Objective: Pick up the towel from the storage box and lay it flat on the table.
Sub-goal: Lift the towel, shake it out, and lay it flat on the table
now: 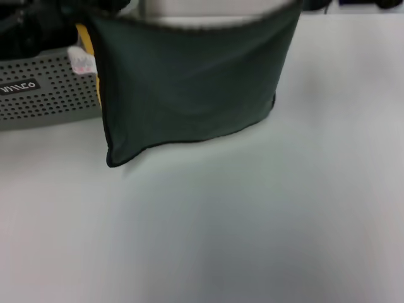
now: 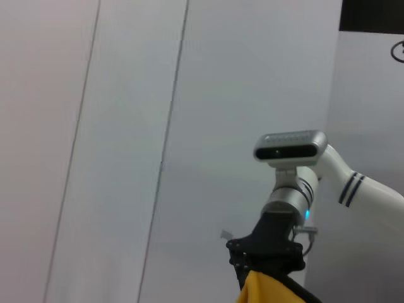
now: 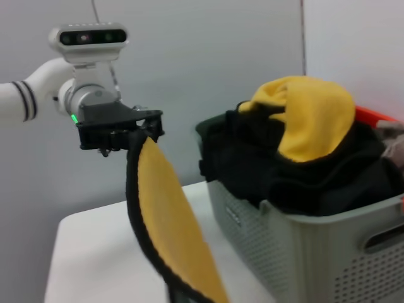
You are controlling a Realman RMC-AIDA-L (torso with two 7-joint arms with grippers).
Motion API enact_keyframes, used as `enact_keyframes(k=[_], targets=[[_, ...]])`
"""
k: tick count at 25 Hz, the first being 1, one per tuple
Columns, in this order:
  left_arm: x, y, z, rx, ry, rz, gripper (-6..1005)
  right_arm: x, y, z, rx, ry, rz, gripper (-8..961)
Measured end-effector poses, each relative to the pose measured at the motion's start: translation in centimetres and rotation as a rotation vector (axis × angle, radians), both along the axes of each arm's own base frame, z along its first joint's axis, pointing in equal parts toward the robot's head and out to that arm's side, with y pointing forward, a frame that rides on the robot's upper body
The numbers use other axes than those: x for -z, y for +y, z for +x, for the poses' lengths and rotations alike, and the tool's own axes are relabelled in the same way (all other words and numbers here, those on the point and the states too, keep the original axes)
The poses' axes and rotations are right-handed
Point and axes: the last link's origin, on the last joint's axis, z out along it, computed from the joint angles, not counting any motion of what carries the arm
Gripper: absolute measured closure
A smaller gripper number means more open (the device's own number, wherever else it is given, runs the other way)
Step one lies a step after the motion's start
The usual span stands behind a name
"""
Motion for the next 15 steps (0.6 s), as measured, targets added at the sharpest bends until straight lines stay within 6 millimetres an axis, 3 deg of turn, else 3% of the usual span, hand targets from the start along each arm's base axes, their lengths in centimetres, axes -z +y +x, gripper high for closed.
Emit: enact_keyframes(k=[4,8,11,15], targets=[[0.3,-1.3,-0.3,0.037,0.023,-0.058,969,1.2,-3.2,1.6,-0.009,0.034,-0.092,941],[-0.1,-3.7,0.2,0.117,0.048,-0.110,969,-1.1,-6.6,1.5,-0.061,0.147,-0.119,941],[0.3,-5.1,0.6,0.160,0.092,-0.184,969,-1.8,-7.5,2.2,-0.015,0.180,-0.141,941],[2.1,-5.5,-0.5,0.089,0.118,-0.259,968,2.8,-6.9,5.4,0.144,0.158,-0.273,941]])
